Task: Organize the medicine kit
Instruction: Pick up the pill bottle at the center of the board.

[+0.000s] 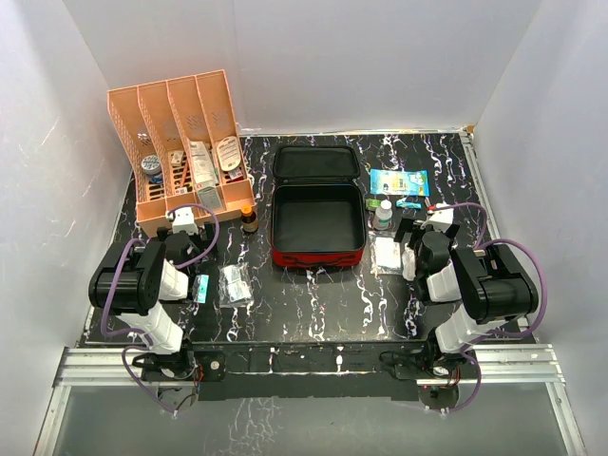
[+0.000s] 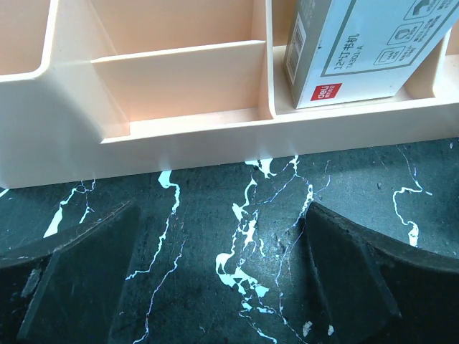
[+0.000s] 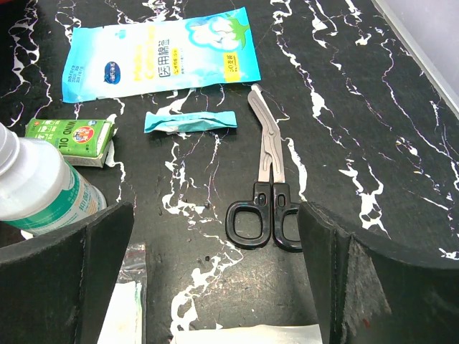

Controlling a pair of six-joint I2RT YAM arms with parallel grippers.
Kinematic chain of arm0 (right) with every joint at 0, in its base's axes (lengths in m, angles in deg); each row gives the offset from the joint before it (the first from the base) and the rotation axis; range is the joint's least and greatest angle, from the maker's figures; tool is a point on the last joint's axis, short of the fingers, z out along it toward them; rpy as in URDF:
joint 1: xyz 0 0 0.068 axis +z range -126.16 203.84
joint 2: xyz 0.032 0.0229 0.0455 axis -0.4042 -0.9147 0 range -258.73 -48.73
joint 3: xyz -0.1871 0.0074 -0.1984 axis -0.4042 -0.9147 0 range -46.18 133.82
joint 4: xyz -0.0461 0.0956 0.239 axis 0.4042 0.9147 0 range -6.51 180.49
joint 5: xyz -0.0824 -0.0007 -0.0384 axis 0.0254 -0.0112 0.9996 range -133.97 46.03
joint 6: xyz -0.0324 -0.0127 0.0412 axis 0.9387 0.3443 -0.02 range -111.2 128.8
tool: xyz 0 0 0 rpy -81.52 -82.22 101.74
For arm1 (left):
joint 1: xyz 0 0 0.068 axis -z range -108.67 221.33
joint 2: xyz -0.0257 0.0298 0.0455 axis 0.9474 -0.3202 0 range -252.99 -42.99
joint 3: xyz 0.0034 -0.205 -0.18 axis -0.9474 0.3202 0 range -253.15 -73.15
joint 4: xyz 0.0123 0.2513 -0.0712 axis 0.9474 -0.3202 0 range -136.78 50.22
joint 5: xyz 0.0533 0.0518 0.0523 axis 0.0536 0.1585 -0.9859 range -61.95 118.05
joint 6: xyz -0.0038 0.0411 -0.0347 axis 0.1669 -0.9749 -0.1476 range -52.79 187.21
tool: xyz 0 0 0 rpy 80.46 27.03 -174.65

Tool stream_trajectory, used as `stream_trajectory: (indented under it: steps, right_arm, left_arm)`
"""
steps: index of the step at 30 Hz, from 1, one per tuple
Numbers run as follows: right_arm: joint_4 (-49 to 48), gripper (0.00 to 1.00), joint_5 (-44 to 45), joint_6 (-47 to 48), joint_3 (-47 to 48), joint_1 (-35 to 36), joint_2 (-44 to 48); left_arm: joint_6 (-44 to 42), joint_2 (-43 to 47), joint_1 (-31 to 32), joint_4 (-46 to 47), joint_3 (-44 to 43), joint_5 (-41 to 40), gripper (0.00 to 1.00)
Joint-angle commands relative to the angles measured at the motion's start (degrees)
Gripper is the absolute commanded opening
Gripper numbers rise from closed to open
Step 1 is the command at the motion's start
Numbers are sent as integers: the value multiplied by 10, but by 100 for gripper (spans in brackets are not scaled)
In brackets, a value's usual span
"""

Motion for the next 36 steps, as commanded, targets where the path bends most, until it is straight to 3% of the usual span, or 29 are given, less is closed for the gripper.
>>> stream_trajectory:
  steps: [1, 20, 26, 36]
  right_arm:
    - [-46, 98, 2, 1, 6, 1, 4]
    - [-41, 98, 1, 1, 8, 1, 3]
    - [-22, 98, 0, -2, 10, 0, 11]
    - [22, 98, -16, 11, 36, -1, 31]
  left_arm:
    - [4, 3, -1, 14, -8, -2, 99]
    - [4, 5, 0, 14, -7, 1, 99]
    - [-18, 43, -1, -3, -3, 34, 99]
    - [-23, 203, -1, -286, -73, 53, 99]
